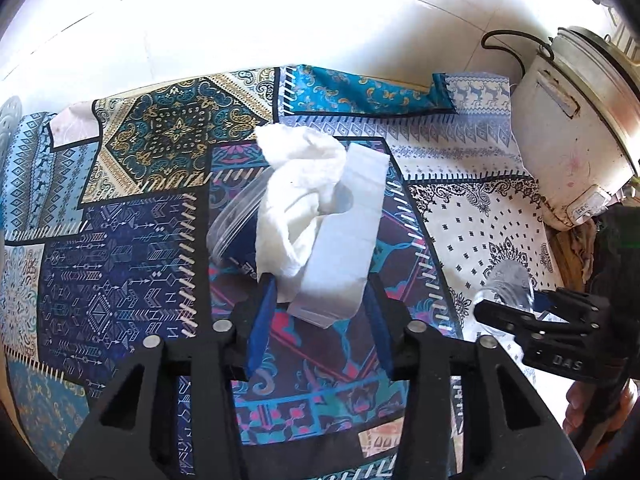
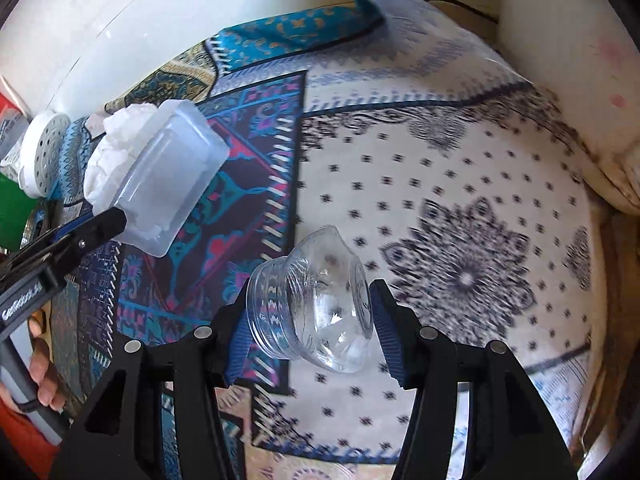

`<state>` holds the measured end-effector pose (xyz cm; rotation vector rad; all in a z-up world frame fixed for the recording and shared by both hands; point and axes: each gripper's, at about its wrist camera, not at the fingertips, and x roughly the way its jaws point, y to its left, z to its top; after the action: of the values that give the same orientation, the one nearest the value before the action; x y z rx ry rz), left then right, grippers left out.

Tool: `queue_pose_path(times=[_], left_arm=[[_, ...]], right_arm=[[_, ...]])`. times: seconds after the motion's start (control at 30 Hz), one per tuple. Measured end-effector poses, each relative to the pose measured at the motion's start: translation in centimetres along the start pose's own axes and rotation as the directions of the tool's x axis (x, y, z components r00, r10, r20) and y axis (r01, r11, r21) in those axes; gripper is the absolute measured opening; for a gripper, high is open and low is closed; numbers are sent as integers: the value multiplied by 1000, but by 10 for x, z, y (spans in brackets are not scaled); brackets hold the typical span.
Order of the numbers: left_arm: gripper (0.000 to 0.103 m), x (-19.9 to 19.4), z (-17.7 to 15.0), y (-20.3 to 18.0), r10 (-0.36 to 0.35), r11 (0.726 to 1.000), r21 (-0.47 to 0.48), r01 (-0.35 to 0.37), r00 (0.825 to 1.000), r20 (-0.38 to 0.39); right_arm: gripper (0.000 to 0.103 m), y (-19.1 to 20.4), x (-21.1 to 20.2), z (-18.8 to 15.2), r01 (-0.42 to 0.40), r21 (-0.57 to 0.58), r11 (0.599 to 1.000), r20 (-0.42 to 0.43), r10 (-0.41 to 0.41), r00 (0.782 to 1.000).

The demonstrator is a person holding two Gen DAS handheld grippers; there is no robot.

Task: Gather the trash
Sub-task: 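Grasp the white paper card with the left tool while the right tool grasps the clear bottle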

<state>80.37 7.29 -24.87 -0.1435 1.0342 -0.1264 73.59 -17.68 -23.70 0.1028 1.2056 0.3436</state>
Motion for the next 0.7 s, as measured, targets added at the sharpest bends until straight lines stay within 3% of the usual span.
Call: queue_pose_path(times=[0.03,0.17,0.3,0.53,0.7], left_arm=[[34,3,1,-3,1,1000,4,-1,1000,-5],[31,4,2,-12,34,999,12,-34,999,-9],[28,-6,0,-15,-3,1000,-25,3,1000,-5],[28,-38,-14,-29,-22,998,-63,24,999,31],[28,-66,-35,-47,30,996,-82,-24,997,76]], right_arm=[[52,-5,-3,-2,3,12,1000,4,-3,1000],[52,-17,-12,-9,-1,61,998,19,0,1000],[52,-17,-24,-16,-15,74,997,46,12,999],[52,-10,-43,-20,-43,28,999,91,40,995],[52,-8,-61,-28,-76,-32,997,112,79,991]])
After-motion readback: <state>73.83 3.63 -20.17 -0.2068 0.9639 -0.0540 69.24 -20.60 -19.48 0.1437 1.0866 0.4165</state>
